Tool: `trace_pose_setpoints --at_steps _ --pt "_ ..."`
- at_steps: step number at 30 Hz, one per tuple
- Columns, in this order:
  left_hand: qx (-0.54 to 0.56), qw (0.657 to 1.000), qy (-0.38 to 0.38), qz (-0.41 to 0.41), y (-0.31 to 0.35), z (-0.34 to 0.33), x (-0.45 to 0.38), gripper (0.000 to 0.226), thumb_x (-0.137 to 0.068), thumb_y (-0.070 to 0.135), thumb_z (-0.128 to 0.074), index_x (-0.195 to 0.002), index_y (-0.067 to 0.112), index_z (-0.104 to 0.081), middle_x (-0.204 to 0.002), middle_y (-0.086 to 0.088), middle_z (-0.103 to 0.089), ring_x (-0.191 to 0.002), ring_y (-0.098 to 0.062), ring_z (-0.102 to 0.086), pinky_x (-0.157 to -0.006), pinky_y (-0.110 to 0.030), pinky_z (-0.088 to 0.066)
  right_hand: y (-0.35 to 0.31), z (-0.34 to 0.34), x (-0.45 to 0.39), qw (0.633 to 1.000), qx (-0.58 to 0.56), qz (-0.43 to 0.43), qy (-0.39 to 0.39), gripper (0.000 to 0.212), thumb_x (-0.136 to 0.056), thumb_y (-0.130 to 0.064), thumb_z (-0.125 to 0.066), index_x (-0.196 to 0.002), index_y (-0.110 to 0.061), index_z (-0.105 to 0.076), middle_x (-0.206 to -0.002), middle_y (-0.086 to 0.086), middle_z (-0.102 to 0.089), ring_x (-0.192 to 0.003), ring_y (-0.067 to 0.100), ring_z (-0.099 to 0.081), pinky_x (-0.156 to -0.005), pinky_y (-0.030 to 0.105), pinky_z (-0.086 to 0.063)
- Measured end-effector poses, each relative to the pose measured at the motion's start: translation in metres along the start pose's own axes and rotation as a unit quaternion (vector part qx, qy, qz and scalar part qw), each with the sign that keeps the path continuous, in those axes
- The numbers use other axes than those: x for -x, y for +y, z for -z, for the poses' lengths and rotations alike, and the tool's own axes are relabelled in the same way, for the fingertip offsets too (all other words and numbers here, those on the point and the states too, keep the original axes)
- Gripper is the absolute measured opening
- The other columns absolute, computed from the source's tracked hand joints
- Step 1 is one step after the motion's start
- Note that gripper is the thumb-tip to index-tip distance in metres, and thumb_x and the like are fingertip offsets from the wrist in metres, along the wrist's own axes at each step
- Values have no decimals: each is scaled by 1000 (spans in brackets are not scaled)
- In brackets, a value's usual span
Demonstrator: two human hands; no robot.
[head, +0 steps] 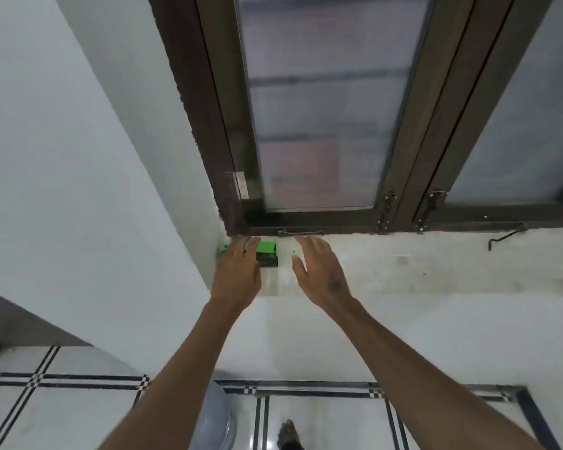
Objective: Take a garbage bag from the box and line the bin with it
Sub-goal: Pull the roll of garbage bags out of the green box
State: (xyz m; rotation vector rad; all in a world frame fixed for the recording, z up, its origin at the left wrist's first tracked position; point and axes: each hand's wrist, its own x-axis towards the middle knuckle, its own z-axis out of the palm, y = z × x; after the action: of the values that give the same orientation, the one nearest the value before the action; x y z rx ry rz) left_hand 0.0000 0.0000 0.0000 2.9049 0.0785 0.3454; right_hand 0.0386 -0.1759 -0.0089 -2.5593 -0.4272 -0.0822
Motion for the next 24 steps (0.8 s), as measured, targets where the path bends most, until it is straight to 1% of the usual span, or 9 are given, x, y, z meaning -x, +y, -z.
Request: trace_pose_setpoints --at_steps 2,6,10,14,15,17,19,21,24 --pt "-3 1000 -22 1 -11 -11 -17 56 -89 11 -60 -143 17 -45 -149 -9 -47 -139 -28 -41 -112 -43 -41 4 -14 -16 1000 -27 -10 -5 47 -104 -35 -42 -149 -20 -41 -155 4 -44 -143 23 -38 -114 35 -36" --pt "-19 996 -84 -3 -28 -34 -38 62 -87 12 -58 -147 14 -41 -154 -10 -40 -146 -31 -30 -119 -46 -28 9 -36 -37 995 -62 -26 -76 47 -103 -29 -47 -149 -19 -42 -151 3 -45 -138 21 -41 -109 33 -40" --pt "-28 995 -98 -7 -41 -49 -51 59 -86 13 -64 -143 13 -48 -134 -13 -57 -130 -34 -48 -116 -48 -31 15 -48 -54 985 -125 -28 -114 47 -99 -15 -54 -146 -16 -47 -144 5 -50 -127 23 -53 -104 30 -48" --pt "5 991 -130 1 -38 -46 -56 55 -91 24 -64 -143 26 -47 -136 -3 -54 -128 -28 -46 -117 -51 -21 24 -49 -63 973 -186 -35 -130 60 -92 -10 -68 -147 -19 -46 -137 -3 -53 -111 14 -57 -81 4 -46" --pt "12 990 -139 0 -37 -45 -57 55 -92 26 -63 -143 29 -46 -136 -1 -52 -128 -27 -45 -117 -52 -21 27 -46 -65 969 -204 -39 -135 64 -90 -10 -70 -148 -23 -46 -134 -7 -52 -108 12 -57 -77 3 -46" --pt "41 989 -145 -6 -34 -44 -58 55 -91 26 -65 -142 31 -47 -133 0 -52 -124 -27 -47 -111 -50 -32 35 -40 -69 967 -207 -32 -147 63 -86 -11 -75 -141 -28 -51 -129 -7 -58 -104 14 -61 -75 7 -49" --pt "81 985 -150 -14 -31 -43 -59 55 -88 25 -68 -140 31 -49 -127 1 -55 -118 -26 -50 -97 -43 -44 45 -36 -70 970 -192 -18 -150 55 -82 -12 -80 -130 -27 -59 -119 -2 -65 -102 16 -64 -80 14 -54" --pt "109 980 -163 -20 -29 -41 -60 56 -87 27 -70 -139 31 -50 -126 3 -56 -116 -23 -50 -89 -38 -48 53 -29 -67 967 -209 -30 -139 49 -79 -12 -83 -121 -24 -62 -110 -1 -68 -96 14 -66 -79 17 -55" --pt "124 978 -166 -28 -23 -34 -66 58 -85 31 -72 -140 32 -51 -129 5 -55 -118 -20 -48 -90 -36 -46 65 -17 -58 950 -281 -83 -112 37 -79 -6 -80 -108 -22 -64 -102 -2 -67 -88 11 -66 -68 15 -53"
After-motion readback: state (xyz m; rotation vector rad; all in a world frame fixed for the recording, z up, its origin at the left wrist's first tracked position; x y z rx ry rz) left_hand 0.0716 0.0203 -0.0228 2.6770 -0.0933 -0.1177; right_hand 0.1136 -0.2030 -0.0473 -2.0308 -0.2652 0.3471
